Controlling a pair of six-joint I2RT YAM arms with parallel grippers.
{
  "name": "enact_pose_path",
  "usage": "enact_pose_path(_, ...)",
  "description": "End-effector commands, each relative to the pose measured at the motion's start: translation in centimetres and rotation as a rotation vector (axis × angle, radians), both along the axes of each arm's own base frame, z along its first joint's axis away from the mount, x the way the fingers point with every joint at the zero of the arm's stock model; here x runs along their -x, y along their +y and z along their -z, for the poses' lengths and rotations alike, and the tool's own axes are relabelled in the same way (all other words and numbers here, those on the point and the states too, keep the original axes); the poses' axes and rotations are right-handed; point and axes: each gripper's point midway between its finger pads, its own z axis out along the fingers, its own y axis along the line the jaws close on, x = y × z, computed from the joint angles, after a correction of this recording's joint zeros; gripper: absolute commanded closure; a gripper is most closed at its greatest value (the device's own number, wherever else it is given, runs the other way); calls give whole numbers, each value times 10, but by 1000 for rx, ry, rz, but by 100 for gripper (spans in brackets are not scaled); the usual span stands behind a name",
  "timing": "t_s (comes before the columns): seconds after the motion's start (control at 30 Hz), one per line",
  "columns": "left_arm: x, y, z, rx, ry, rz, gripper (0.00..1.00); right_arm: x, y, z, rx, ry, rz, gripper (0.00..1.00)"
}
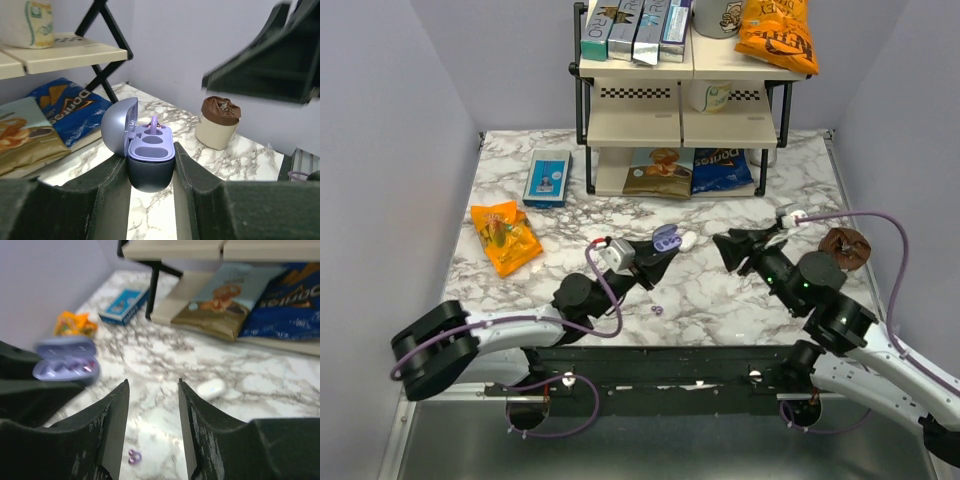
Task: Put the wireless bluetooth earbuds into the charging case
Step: Place the earbud in the charging case.
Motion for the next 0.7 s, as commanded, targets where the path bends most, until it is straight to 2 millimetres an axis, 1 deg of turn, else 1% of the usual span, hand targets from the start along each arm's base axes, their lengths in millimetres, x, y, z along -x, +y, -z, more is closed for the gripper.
enact_pose_path(0.0,-5,31,15,-137,98,-115,100,12,23,83,230,207,-139,48)
enact_pose_path(0.03,-2,42,0,-109,86,-130,100,16,30,95,250,239,-181,48)
enact_pose_path(0.07,-4,53,4,-115,97,-171,100,25,43,108,262,286,-261,48)
enact_pose_path(0.1,-3,61,10,-133,114,-193,100,28,51,129,296,350,-301,48)
enact_pose_path(0.13,0,75,-4,-85,102,-215,100,31,58,140,309,391,-337,48)
enact_pose_path(0.17,-1,85,3,-82,118,-252,100,38,68,145,296,428,-390,48)
enact_pose_path(0.2,-2,93,6,-82,127,-274,100,40,74,162,318,482,-411,49)
enact_pose_path(0.23,2,102,-1,-49,118,-281,100,42,78,167,311,500,-427,50)
enact_pose_path(0.27,3,106,4,-53,122,-288,100,45,86,166,283,501,-462,50)
enact_pose_path(0.3,3,110,5,-45,127,-299,100,47,91,170,280,515,-485,50)
enact_pose_path(0.33,5,114,3,-38,124,-298,100,49,94,178,288,539,-502,50)
enact_pose_path(0.37,6,115,7,-42,130,-299,100,53,99,182,292,560,-536,50)
enact_pose_path(0.4,7,115,11,-48,144,-295,100,56,101,187,302,584,-552,49)
enact_pose_path(0.43,8,116,9,-38,144,-295,100,56,103,196,321,623,-559,49)
enact_pose_path(0.47,8,117,11,-35,148,-293,100,61,106,201,321,648,-585,49)
enact_pose_path(0.53,9,118,10,-21,148,-289,100,65,110,208,317,683,-606,50)
enact_pose_path(0.67,10,117,16,-16,156,-281,100,68,111,230,322,765,-593,50)
